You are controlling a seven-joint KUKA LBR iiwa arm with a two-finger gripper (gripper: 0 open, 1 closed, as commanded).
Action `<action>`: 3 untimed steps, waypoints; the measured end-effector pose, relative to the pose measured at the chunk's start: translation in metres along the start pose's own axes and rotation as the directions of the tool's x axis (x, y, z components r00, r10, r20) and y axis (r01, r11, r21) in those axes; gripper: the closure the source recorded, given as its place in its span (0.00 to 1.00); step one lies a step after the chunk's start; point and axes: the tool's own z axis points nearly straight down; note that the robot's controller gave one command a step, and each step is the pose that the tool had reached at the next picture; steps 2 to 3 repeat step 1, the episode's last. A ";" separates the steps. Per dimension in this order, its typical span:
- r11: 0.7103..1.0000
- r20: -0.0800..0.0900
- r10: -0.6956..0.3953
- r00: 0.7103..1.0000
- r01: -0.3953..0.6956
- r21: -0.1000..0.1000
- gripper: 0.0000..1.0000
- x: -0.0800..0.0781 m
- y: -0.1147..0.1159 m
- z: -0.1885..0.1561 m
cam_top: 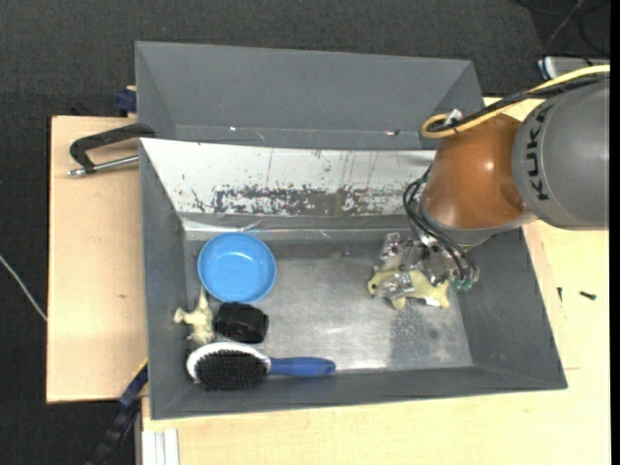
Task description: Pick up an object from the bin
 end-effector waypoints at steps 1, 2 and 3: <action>1.000 0.011 0.018 1.000 -0.018 0.003 1.00 0.019 -0.010 -0.170; 1.000 0.011 0.018 1.000 -0.018 0.003 1.00 0.019 -0.010 -0.170; 1.000 0.011 0.018 1.000 -0.018 0.003 1.00 0.019 -0.010 -0.170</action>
Offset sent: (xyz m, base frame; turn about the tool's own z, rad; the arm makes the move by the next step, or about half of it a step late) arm -0.0214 -0.0126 0.1636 0.0161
